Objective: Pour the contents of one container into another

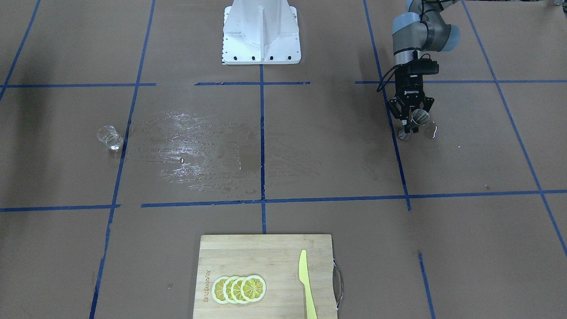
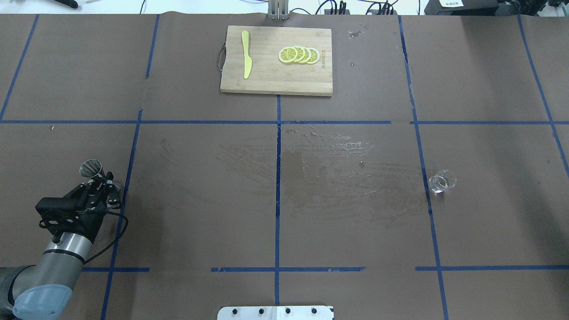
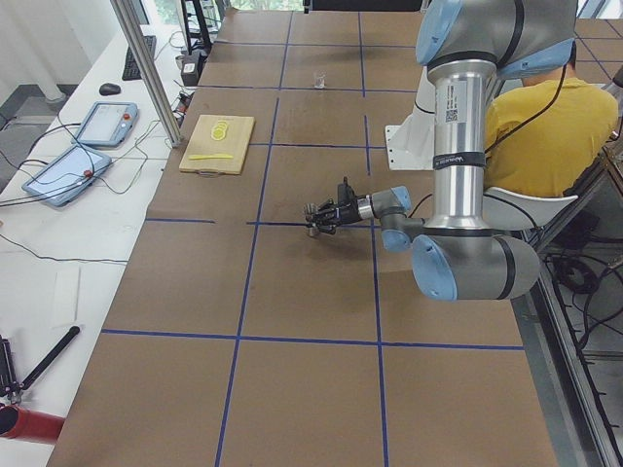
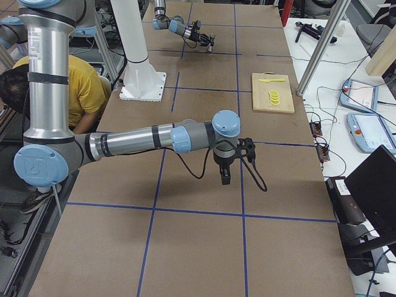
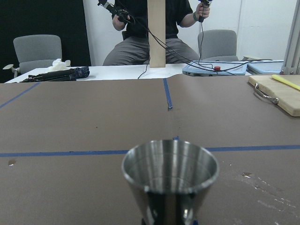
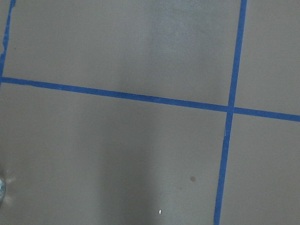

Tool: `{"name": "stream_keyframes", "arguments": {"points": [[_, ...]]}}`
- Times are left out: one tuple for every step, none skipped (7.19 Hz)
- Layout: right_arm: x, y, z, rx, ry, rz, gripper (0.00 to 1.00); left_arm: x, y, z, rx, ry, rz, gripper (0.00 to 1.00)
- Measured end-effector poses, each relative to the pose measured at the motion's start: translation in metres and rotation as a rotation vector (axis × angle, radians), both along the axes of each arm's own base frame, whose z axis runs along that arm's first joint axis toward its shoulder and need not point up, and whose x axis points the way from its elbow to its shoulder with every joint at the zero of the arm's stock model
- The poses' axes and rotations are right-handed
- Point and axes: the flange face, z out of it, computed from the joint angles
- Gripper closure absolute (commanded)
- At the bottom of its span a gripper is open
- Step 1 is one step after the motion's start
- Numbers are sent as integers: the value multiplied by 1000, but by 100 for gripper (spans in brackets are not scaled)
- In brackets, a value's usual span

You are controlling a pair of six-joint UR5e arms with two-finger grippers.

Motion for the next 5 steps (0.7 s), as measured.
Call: {"name": "stream_keyframes", "arguments": {"points": [[0,0,0,0,0,0,0,-2,0,-3,2,2,0,100],[0,0,-1,1,-2,0,0,-4,-1,-6,3,6,-2,100],[0,0,-2,2,-4,-1,0,-6,-1,-10,5,14,-4,100],[0,-1,-3,6,-6,-1,0,-7,-1,-16,7,26,-5,100],[-1,-2,-7,26,-9,-2,0,-9,-1,-23,10,41,-5,100]]}}
